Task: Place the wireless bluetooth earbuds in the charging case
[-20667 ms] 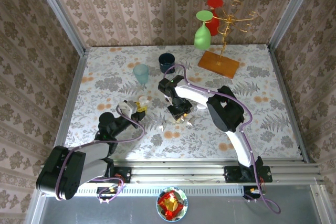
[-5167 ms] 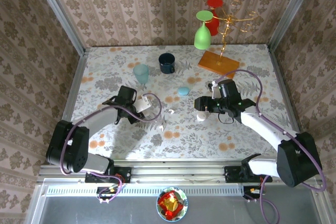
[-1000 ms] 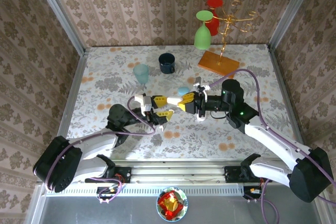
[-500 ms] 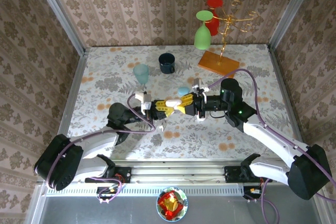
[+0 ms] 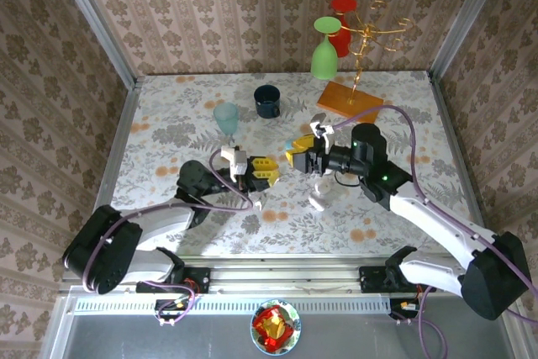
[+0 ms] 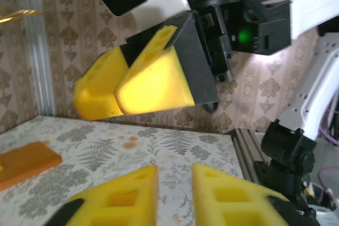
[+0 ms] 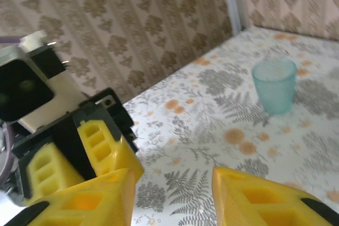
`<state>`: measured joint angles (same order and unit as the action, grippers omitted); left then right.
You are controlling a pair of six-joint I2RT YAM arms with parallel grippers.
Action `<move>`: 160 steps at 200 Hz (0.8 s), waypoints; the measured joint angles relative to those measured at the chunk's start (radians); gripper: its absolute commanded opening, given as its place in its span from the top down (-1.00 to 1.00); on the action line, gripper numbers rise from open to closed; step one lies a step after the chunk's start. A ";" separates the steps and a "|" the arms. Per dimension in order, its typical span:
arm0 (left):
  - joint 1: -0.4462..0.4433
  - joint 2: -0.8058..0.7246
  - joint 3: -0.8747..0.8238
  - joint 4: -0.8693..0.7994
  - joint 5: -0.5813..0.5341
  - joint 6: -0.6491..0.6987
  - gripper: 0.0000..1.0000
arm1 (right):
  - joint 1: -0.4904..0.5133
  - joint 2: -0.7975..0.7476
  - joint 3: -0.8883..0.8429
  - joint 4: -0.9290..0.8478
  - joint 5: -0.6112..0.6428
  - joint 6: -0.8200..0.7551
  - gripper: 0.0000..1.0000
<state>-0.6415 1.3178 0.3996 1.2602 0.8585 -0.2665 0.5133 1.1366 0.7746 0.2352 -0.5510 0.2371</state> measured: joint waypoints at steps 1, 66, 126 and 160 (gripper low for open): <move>0.002 0.004 0.000 0.000 -0.003 0.008 0.06 | -0.001 0.004 -0.001 0.000 0.005 0.007 0.02; 0.041 0.077 -0.027 -0.004 -0.093 0.119 -0.61 | -0.016 -0.010 -0.052 -0.189 0.291 0.104 -0.17; 0.042 0.189 -0.034 -0.006 -0.108 0.196 -0.80 | -0.008 -0.029 -0.030 -0.622 0.438 0.091 -0.32; 0.066 0.193 -0.057 -0.002 -0.112 0.212 -0.85 | 0.097 0.111 0.071 -0.824 0.484 0.055 -0.35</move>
<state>-0.5758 1.5108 0.3424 1.2583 0.7467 -0.0540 0.6102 1.2476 0.8452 -0.5888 -0.0669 0.2924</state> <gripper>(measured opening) 0.921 0.670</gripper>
